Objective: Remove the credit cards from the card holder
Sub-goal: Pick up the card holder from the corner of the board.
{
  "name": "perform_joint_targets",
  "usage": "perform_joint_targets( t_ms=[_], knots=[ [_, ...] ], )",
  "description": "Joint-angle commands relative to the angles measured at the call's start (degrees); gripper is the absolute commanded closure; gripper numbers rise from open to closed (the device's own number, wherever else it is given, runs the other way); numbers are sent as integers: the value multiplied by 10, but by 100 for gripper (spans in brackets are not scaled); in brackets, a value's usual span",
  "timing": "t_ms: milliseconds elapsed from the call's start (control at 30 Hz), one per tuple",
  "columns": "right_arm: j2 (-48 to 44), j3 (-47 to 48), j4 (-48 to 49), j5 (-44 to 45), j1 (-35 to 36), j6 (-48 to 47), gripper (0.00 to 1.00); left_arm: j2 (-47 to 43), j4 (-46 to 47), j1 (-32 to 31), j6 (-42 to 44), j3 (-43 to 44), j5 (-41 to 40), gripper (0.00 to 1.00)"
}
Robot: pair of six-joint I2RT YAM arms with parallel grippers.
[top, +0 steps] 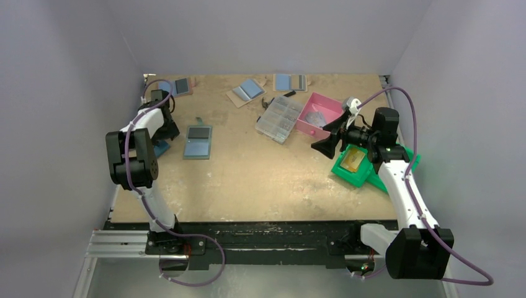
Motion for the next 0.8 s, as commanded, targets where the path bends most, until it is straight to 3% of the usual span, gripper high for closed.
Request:
perform_joint_targets(
  t_ms=[0, 67, 167, 433, 567, 700, 767],
  knots=[
    [-6, 16, 4, 14, 3, -2, 1, -6, -25, -3, -26, 5, -38, 41],
    [-6, 16, 5, 16, 3, -2, 1, 8, -34, -4, -28, 14, -43, 43],
    [-7, 14, 5, 20, 3, -2, 1, 21, -47, -4, -35, 23, -50, 54],
    [-7, 13, 7, 22, 3, -2, 1, 34, -48, -6, -31, 27, -51, 55],
    [-8, 12, 7, 22, 3, -2, 1, 21, -47, -6, -23, 30, -53, 73],
    [-8, 14, 6, 21, 2, -1, 1, -26, -35, -6, -9, 10, -54, 100],
    [-9, 13, 7, 21, 2, -1, 1, -67, -26, -6, -3, -9, -49, 100]
  ],
)
